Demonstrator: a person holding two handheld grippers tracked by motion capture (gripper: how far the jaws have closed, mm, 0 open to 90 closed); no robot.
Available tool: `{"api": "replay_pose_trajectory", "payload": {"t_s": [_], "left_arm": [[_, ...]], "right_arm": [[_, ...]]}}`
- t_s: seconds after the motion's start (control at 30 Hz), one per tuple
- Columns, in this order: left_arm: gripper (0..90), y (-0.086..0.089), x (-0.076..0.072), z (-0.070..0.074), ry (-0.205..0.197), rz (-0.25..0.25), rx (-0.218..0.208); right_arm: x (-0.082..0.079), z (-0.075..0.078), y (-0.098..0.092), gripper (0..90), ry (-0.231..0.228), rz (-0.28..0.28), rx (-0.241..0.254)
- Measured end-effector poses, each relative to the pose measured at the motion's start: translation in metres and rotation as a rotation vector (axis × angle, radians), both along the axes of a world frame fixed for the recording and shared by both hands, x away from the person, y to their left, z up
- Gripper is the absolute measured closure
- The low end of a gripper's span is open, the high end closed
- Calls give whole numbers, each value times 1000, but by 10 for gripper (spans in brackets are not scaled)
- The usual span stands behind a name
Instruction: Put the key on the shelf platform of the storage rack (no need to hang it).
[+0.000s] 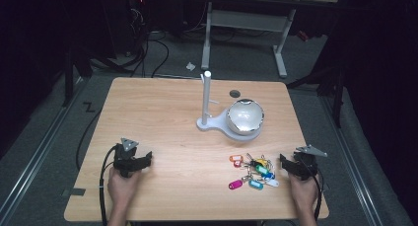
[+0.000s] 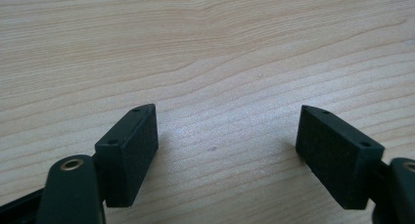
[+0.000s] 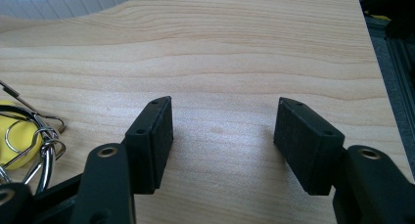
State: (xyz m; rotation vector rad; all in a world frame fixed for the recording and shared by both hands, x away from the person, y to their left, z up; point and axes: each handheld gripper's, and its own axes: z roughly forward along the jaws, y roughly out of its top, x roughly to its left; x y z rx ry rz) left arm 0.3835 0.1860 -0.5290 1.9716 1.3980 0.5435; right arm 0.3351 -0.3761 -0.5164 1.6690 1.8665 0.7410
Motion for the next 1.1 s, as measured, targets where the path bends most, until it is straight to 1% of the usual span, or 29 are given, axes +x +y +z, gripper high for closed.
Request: {"api": "replay_pose_trajectory", "payload": {"t_s": [0.57,1.03,1.1], "left_arm": [[236,0,0,0,2,-2,-2],[234,0,0,0,1,-3,0],[232,0,0,0,2,-4,2]], "right_arm": [[0,0,1,397,3,-8,3],[0,0,1,390,3,-3,4],[0,0,0,385,5,6,5]]}}
